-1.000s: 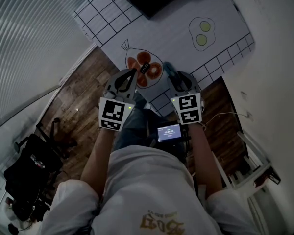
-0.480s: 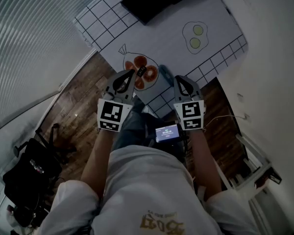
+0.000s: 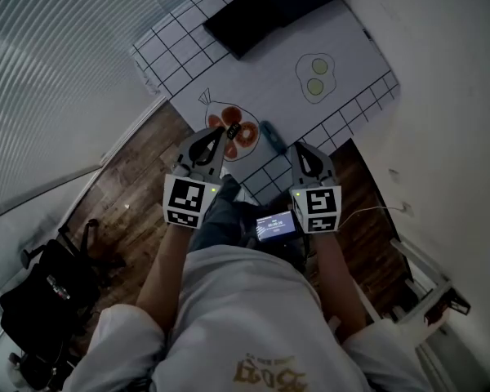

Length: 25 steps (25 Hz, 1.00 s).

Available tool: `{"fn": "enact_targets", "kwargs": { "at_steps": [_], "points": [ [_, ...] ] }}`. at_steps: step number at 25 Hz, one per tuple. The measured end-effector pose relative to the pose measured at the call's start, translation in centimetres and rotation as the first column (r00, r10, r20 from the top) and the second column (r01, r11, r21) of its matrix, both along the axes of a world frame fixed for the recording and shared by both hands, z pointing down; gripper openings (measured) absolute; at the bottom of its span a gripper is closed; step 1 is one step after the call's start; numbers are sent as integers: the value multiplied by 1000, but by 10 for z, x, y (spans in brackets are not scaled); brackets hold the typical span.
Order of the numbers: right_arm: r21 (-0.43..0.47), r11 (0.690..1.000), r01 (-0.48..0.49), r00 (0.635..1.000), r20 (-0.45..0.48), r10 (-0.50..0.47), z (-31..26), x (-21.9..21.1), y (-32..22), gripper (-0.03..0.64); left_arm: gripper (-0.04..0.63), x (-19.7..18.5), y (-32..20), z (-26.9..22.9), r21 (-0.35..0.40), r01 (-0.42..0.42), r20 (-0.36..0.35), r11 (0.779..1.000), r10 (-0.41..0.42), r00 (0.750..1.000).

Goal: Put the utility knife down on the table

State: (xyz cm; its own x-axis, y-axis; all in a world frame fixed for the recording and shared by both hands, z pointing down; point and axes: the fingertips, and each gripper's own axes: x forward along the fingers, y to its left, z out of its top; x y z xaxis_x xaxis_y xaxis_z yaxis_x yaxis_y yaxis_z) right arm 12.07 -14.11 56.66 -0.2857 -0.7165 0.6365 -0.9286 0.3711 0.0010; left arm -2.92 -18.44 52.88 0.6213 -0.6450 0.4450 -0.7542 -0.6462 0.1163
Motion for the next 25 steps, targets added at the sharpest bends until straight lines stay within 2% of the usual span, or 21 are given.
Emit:
{"fn": "enact_targets", "kwargs": {
  "at_steps": [12,18,25],
  "points": [
    [88,996,-20,1000,24,18,-45,4,13,8,8,-11,-4,-54,107,24,-19,994,-22,1000],
    [143,989,-39,998,51,32,-71,1,15,8,8,-16,-4,-98,150,63,-101,987,-48,994],
    [216,972,-90,993,92,72,-106,16,25,8,8,-14,1,-127,205,69,-107,976,-47,993]
  ]
}}
